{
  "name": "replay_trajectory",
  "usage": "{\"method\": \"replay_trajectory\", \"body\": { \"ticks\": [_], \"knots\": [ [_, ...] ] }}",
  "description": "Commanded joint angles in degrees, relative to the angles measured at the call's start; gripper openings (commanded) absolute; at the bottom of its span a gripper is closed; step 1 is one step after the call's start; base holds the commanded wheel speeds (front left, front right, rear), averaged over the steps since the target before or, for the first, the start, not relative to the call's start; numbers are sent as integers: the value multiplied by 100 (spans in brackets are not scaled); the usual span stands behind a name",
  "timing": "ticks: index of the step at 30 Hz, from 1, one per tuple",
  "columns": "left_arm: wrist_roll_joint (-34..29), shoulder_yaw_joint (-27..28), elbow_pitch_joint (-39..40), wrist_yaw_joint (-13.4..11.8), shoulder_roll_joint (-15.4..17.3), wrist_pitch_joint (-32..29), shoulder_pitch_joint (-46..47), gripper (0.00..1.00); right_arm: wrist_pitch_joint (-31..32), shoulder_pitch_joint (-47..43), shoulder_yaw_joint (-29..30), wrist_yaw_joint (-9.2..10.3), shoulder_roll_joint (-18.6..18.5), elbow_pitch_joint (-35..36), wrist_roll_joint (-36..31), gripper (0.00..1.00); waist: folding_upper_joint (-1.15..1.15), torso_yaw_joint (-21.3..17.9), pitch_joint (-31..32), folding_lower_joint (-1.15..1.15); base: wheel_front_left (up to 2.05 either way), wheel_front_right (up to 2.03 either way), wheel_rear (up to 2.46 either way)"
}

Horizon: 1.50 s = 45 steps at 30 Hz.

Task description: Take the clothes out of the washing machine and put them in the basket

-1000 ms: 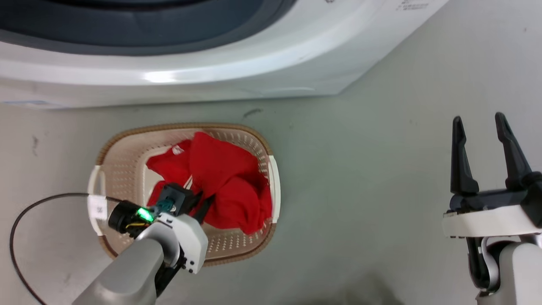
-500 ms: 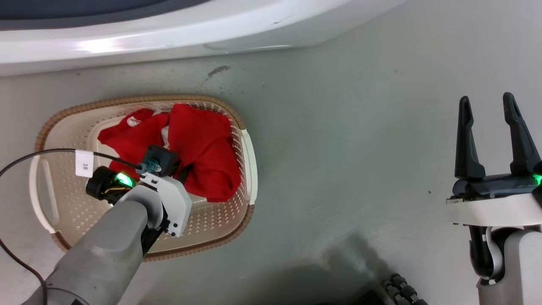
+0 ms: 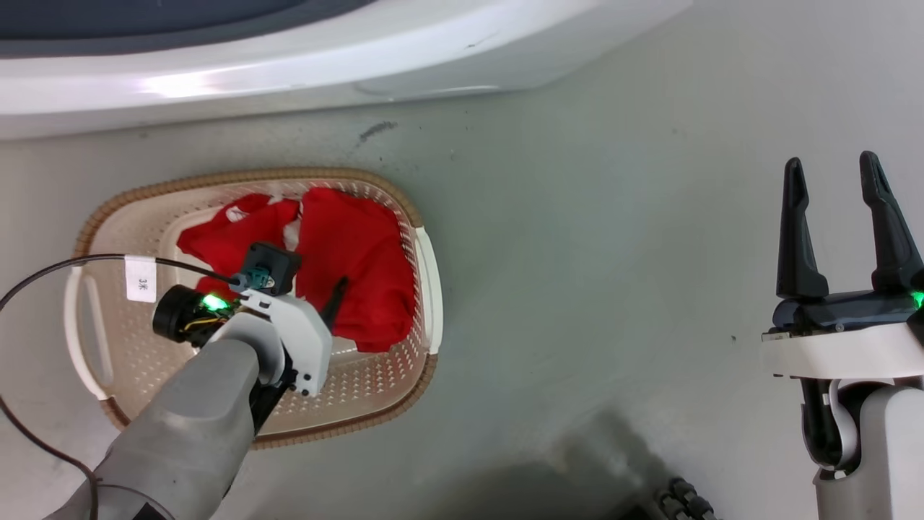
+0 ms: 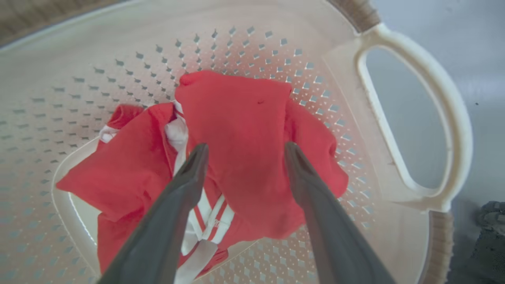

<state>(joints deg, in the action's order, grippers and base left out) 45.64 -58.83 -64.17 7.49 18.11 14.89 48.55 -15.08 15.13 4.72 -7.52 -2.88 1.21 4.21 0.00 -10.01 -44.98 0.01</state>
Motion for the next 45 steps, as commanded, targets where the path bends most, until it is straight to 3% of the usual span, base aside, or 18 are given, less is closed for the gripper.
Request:
{"method": "replay_trajectory", "body": {
  "ticks": [1,7,17,27,35,45],
  "knots": [
    [-36,116,173,-7,3,38,-26,100,-13,41,22,6,0,-34,-48,100,0,126,276,-1,0,0,0],
    [-252,783,793,-10,62,29,-456,100,-13,-93,100,6,-1,-144,-200,100,0,376,886,-1,0,0,0],
    [-1253,3254,2722,-256,60,31,-1898,100,-13,-425,217,5,-1,-349,-364,100,0,828,2207,-1,0,0,0],
    [-2493,5129,4796,-256,-525,32,-3498,100,-13,-842,270,5,0,-497,-301,100,0,1158,3254,-1,0,0,0],
    [-3282,5878,5796,-186,-1100,32,-4558,100,-13,-1280,211,6,0,-526,-275,100,0,1223,3894,-1,0,0,0],
    [-3971,6126,6436,-333,-1447,32,-5607,100,-13,-1844,24,5,-1,-263,-106,100,0,1028,4418,-1,0,0,0]
  ]
}}
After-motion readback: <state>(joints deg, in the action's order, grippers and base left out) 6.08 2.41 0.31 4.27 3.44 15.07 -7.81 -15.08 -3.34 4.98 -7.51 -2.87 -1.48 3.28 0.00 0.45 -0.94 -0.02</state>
